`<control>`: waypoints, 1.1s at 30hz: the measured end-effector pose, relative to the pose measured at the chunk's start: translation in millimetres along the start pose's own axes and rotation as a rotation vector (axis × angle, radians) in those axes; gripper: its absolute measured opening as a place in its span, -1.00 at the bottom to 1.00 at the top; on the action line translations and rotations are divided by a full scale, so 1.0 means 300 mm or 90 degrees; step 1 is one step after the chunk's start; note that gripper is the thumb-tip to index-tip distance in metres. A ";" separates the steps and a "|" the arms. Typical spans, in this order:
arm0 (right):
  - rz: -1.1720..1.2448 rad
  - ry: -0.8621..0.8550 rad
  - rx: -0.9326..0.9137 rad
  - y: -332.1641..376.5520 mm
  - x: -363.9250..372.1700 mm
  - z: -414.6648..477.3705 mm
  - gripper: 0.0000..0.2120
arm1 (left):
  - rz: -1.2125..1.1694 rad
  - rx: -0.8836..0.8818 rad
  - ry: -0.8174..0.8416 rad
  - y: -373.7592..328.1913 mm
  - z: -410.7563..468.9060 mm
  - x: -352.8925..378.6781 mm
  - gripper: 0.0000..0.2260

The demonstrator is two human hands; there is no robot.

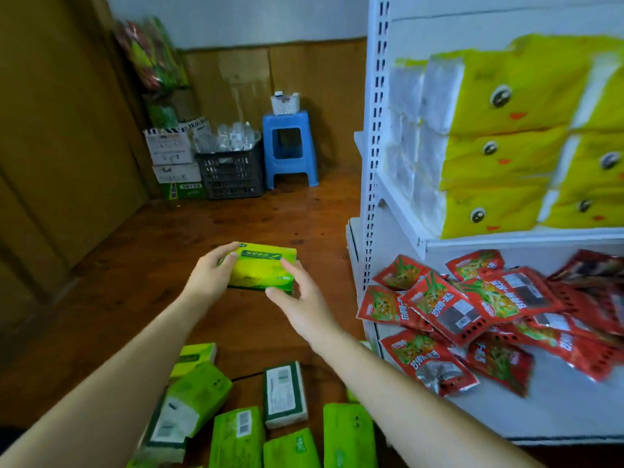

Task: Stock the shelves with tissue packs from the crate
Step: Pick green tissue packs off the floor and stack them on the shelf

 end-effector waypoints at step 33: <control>-0.115 -0.392 -0.380 1.042 -1.392 -0.380 -0.60 | -0.149 0.476 0.113 -1.682 -0.386 0.247 -0.63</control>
Point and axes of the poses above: each hand's wrist, its own z-axis towards the middle knuckle, its own x-axis out of the palm, y = z × x, the point moved 6 cm from there along z, towards the middle knuckle, and after that the axes turned 10 degrees about z, right-handed, at the moved point
